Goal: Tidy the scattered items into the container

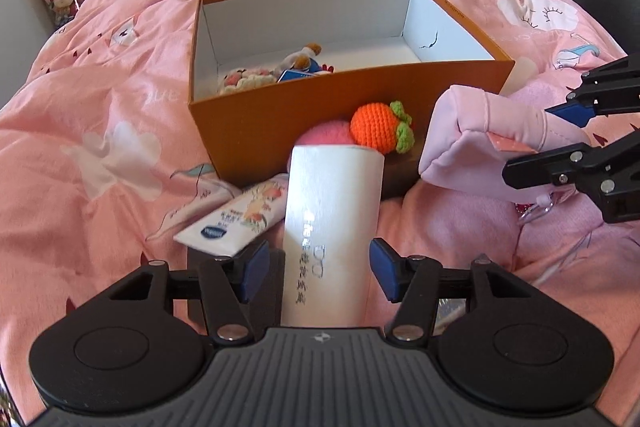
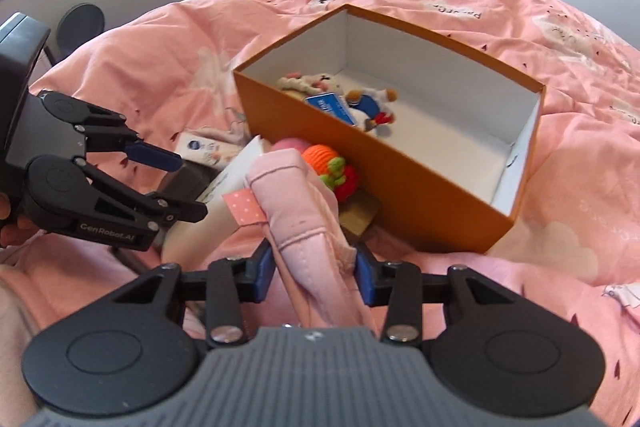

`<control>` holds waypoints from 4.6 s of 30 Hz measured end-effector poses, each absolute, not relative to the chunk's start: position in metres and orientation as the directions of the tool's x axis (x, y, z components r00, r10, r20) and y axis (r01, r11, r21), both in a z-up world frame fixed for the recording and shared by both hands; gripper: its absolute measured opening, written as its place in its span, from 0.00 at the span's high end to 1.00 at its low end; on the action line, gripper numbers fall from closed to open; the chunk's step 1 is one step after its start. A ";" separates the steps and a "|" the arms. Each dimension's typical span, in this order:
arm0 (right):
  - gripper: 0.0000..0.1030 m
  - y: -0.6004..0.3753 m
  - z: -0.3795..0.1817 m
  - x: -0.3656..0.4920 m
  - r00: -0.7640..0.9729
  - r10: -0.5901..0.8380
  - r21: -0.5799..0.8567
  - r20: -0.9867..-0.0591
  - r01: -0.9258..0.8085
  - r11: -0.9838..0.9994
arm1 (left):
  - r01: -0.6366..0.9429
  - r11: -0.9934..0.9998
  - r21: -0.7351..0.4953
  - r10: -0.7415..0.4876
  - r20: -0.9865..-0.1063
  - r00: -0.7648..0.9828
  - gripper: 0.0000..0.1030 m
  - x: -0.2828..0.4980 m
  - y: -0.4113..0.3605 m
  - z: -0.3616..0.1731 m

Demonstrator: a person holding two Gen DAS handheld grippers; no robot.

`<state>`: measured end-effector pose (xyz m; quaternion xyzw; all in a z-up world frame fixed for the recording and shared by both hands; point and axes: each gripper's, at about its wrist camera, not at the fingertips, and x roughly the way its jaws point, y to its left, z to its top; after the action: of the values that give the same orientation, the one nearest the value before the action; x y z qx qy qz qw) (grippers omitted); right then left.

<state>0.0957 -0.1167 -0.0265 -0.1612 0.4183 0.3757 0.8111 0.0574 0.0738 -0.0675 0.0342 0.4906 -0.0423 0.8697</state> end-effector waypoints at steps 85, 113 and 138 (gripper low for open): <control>0.56 -0.096 0.027 0.182 0.510 0.575 -0.013 -0.640 -0.755 0.656 | 0.115 0.991 -0.073 -0.136 -0.603 0.786 0.30 0.103 0.098 0.058; 0.53 -0.053 -0.080 0.264 0.365 0.311 -0.139 -0.878 -0.814 0.564 | 0.193 0.977 0.095 -0.061 -0.738 0.672 0.30 0.222 0.094 0.027; 0.44 -0.084 -0.074 0.290 0.173 0.481 0.212 -0.860 -0.736 0.644 | 0.568 0.615 0.547 0.180 -0.799 0.574 0.30 0.290 0.022 -0.103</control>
<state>0.2901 -0.0842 -0.0742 -0.1272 0.5014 0.4025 0.7552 0.2904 0.0218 -0.1031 0.4208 0.4447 -0.1242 0.7809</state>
